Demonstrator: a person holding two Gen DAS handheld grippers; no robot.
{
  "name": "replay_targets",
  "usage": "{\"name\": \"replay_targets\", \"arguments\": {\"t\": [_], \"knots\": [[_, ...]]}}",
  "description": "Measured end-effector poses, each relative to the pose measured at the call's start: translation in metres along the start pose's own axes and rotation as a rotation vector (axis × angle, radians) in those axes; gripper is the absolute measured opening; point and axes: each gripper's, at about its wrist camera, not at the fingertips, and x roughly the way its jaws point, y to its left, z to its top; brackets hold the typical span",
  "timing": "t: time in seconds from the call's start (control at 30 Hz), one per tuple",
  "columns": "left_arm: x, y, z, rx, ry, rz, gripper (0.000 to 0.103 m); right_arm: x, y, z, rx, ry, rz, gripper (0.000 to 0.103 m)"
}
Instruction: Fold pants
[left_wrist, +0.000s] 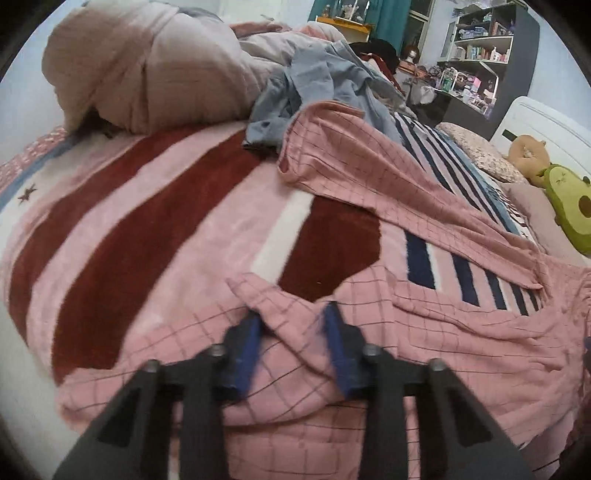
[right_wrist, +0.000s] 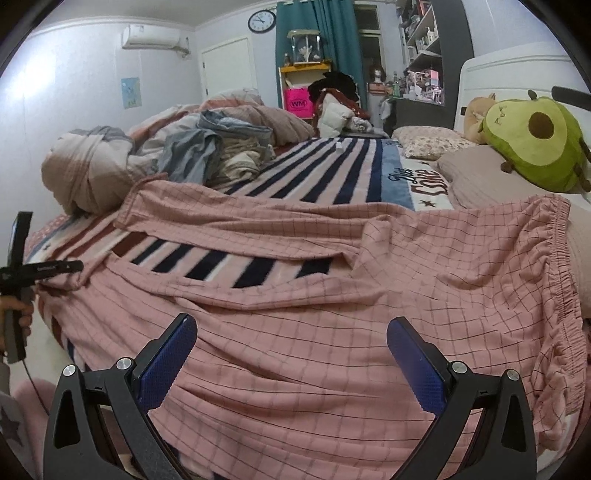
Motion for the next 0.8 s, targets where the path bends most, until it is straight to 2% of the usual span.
{"name": "replay_targets", "arguments": {"t": [0.03, 0.07, 0.13, 0.2, 0.3, 0.4, 0.63, 0.7, 0.77, 0.8], "knots": [[0.000, -0.002, 0.000, 0.002, -0.003, 0.002, 0.008, 0.001, -0.002, -0.001, -0.001, 0.005, -0.009, 0.103], [0.000, -0.003, 0.002, 0.001, -0.005, 0.002, 0.005, 0.002, -0.004, -0.002, -0.002, 0.010, -0.016, 0.103], [-0.001, -0.003, 0.008, -0.001, -0.027, 0.023, 0.003, 0.005, -0.009, -0.005, -0.001, 0.027, -0.027, 0.103], [-0.002, 0.001, 0.019, 0.008, -0.054, 0.076, 0.002, 0.007, -0.013, -0.008, 0.005, 0.037, -0.036, 0.103], [-0.002, 0.017, 0.047, -0.040, -0.097, 0.143, 0.002, 0.008, -0.018, -0.009, 0.015, 0.049, -0.037, 0.103], [0.009, 0.030, 0.076, -0.041, -0.121, 0.229, 0.002, 0.010, -0.019, -0.007, 0.006, 0.054, -0.045, 0.103], [0.067, 0.056, 0.109, -0.052, -0.051, 0.335, 0.002, 0.017, -0.022, -0.002, 0.011, 0.056, -0.059, 0.103], [0.075, 0.057, 0.109, -0.055, -0.011, 0.331, 0.004, 0.018, -0.022, -0.001, 0.005, 0.061, -0.066, 0.103], [0.068, 0.057, 0.106, -0.064, -0.009, 0.336, 0.025, 0.016, -0.021, -0.001, -0.004, 0.062, -0.074, 0.103], [0.060, 0.057, 0.104, -0.063, -0.027, 0.335, 0.060, 0.015, -0.022, -0.001, -0.008, 0.060, -0.078, 0.103]]}}
